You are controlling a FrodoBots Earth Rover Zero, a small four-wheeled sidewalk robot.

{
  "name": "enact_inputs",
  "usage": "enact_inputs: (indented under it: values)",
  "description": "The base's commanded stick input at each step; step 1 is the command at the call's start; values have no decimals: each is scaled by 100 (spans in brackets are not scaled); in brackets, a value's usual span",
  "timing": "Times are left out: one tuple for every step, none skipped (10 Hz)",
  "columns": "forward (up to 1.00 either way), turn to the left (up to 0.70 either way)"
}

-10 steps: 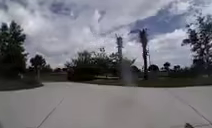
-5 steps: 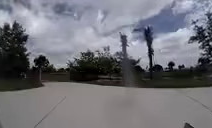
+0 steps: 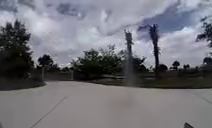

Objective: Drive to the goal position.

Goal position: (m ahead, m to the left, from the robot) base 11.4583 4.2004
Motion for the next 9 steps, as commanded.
enact_inputs:
  values:
    - [59,15]
    - [59,15]
    - [59,15]
    - [59,15]
    - [59,15]
    - [59,15]
    - [59,15]
    - [59,15]
    - [59,15]
